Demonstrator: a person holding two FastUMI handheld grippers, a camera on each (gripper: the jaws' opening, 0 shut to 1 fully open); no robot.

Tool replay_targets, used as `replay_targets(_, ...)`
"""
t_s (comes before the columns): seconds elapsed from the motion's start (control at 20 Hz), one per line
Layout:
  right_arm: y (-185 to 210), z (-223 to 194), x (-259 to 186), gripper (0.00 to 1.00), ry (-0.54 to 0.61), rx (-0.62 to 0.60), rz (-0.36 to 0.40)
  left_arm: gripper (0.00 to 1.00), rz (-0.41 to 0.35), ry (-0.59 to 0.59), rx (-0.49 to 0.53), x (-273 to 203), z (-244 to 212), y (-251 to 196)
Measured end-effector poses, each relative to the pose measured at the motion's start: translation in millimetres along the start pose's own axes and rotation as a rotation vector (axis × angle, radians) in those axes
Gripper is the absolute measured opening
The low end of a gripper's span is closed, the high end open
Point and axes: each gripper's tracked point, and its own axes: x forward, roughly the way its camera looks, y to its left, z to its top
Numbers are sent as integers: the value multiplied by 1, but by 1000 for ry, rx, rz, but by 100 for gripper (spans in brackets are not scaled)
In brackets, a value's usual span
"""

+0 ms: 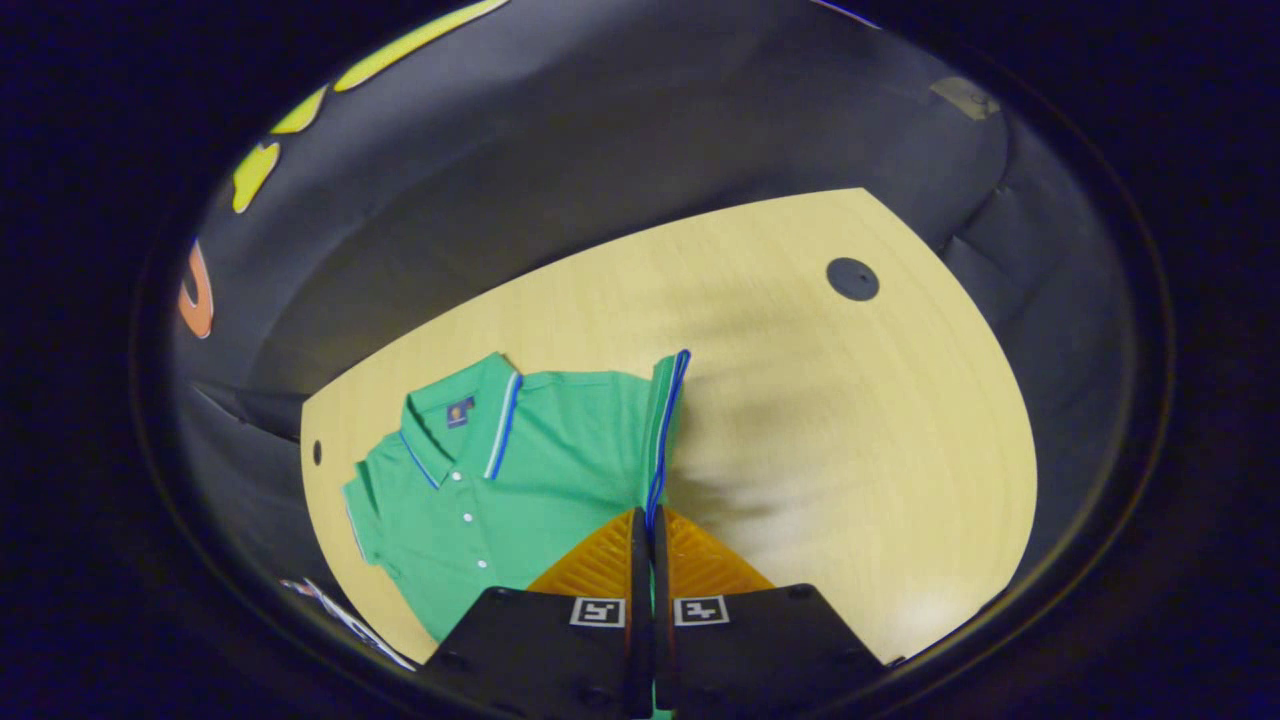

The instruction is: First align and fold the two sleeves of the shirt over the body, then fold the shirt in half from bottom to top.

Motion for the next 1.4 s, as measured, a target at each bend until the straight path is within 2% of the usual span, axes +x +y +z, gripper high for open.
replay_targets(0.15,35,-9,14,0,19,-13,13,100,21,13,1,-7,-3,21)
replay_targets(0.25,53,-17,26,3,43,-26,13,100,40,21,6,-11,-5,37)
replay_targets(0.3,63,-23,32,0,57,-25,19,100,55,24,8,-13,-6,46)
replay_targets(0.5,96,-35,49,4,82,6,43,100,105,47,-17,-22,-12,76)
replay_targets(0.55,102,-37,51,0,81,9,50,100,111,54,-25,-24,-14,80)
replay_targets(0.6,106,-37,53,10,77,7,51,100,115,59,-35,-24,-14,83)
replay_targets(0.75,116,-40,45,28,63,-12,74,100,107,58,-43,-22,-10,86)
replay_targets(0.95,102,-45,27,92,24,-115,27,100,84,55,-5,-14,-5,87)
replay_targets(1.0,101,-49,19,99,15,-137,32,99,70,55,2,-10,-2,85)
replay_targets(1.05,100,-54,11,98,5,-154,42,98,49,58,5,-6,-3,82)
replay_targets(1.1,98,-60,0,89,-9,-167,57,99,29,62,8,-3,-3,79)
replay_targets(1.15,95,-65,-13,89,-28,-180,68,99,6,73,11,4,0,75)
replay_targets(1.2,89,-70,-25,98,-51,-198,70,99,-16,81,14,11,0,72)
replay_targets(1.4,53,-85,-82,98,-201,-307,49,98,-111,156,21,41,-1,63)
